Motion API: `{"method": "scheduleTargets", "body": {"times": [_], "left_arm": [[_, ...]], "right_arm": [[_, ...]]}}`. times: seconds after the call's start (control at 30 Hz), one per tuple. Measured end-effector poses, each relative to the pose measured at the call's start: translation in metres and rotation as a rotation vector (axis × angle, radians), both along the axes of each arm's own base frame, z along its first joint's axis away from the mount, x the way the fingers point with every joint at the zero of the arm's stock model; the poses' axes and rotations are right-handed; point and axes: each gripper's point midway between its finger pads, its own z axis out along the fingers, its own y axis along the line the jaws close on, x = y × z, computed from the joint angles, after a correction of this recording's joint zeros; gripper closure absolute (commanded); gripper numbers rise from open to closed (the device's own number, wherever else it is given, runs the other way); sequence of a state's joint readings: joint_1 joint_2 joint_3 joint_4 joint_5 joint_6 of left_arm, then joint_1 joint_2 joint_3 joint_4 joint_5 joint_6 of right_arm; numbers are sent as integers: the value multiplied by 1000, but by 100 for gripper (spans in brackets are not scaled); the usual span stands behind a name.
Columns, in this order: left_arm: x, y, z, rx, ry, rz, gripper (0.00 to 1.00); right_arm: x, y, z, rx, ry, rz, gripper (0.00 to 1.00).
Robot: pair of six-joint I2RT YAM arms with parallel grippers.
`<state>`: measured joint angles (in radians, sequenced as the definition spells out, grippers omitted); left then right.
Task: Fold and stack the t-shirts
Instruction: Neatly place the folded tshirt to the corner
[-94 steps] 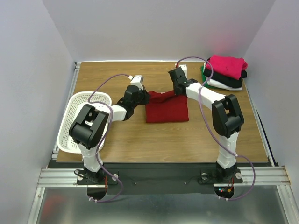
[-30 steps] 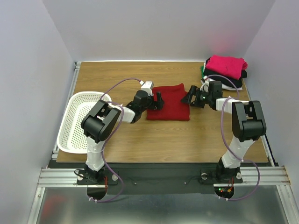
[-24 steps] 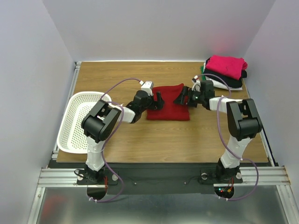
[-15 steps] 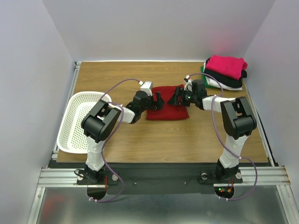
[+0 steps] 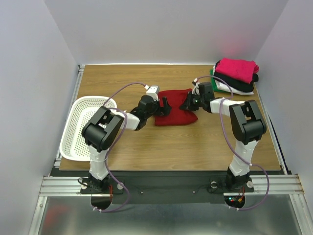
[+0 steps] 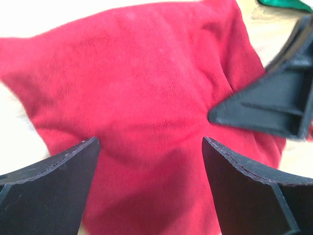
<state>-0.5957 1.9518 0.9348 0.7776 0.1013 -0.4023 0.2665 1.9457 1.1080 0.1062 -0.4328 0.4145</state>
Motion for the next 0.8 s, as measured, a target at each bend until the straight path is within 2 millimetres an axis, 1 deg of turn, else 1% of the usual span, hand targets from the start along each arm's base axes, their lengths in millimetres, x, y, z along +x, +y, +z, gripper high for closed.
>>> {"method": "scheduleTargets", "body": {"times": [0.07,0.1,0.13,0.17,0.23,0.27,0.3,0.37,0.4,0.47,0.53,0.6,0.7,0.8], "left_arm": [[-6,5,5,9,7,3,2],[-11,10,14,10,1,6,1],[-12,12,18,11,-1,11,1],[-15,16,31,3,-19,16,1],[-18,24,52,-11,-55,30,1],[-20,29,63,-19,-75,37,1],[-21,31,69,-24,-85,42,1],[-22,38,77,-31,-102,54,1],[-22,40,77,-31,-103,59,1],[-24,45,71,-21,-91,66,1],[-26,51,61,-6,-68,73,1],[-28,53,55,4,-54,73,1],[-27,54,49,11,-43,72,1],[-27,59,40,19,-25,76,1]], "right_arm": [[4,-2,2,-29,-4,-8,100],[7,-5,3,-53,-7,-17,100],[11,-7,6,-75,-10,-22,100],[13,-8,8,-85,-12,-25,100],[22,-13,18,-123,-30,-34,100],[29,-16,26,-142,-42,-39,99],[34,-17,32,-156,-50,-41,100],[54,-20,58,-183,-95,-49,100],[63,-20,68,-190,-114,-51,100],[88,-19,95,-208,-175,-57,100],[105,-20,115,-222,-220,-65,100],[118,-23,132,-237,-257,-74,100],[132,-32,146,-261,-278,-86,100],[145,-47,153,-282,-281,-106,100]]}}
